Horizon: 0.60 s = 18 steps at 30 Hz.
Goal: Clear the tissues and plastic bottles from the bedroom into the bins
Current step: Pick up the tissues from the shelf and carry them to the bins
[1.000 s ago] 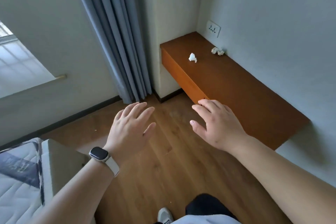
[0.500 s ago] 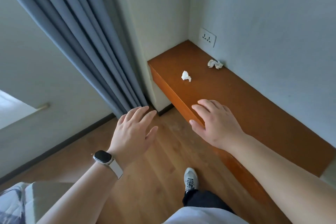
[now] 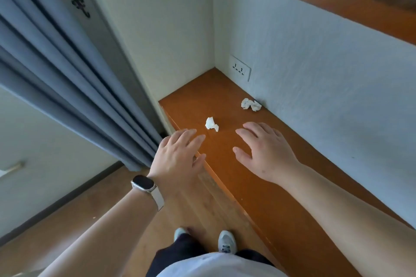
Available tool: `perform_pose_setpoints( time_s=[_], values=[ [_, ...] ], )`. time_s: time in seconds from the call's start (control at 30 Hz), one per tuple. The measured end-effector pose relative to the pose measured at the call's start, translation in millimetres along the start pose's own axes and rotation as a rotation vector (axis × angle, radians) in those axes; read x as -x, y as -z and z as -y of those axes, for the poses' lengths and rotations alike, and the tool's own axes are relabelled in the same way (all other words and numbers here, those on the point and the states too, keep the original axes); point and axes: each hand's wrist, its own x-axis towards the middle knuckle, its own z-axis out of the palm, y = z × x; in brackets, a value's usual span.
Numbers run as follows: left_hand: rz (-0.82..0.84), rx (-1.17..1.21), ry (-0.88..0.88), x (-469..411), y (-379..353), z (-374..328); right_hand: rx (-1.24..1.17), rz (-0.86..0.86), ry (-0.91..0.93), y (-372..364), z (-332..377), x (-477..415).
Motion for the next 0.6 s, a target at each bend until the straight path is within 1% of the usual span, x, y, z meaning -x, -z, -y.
perform_pose_setpoints(
  time_s=[0.17,0.27,0.37,0.5,0.6],
  values=[
    [0.042,0.041,-0.022,-43,-20,8,-0.012,0.013,-0.053,-12,-18,-30],
    [0.113,0.063,-0.019,-68,-39,21,0.009,0.038,-0.097,-21,-28,-53],
    [0.175,0.093,-0.012,-94,-59,36,0.006,0.060,-0.181,-31,-37,-77],
    [0.217,0.176,0.032,-127,-85,50,0.007,0.101,-0.280,-49,-51,-105],
    [0.286,0.229,0.026,-153,-102,61,0.027,0.132,-0.354,-59,-62,-126]
  ],
)
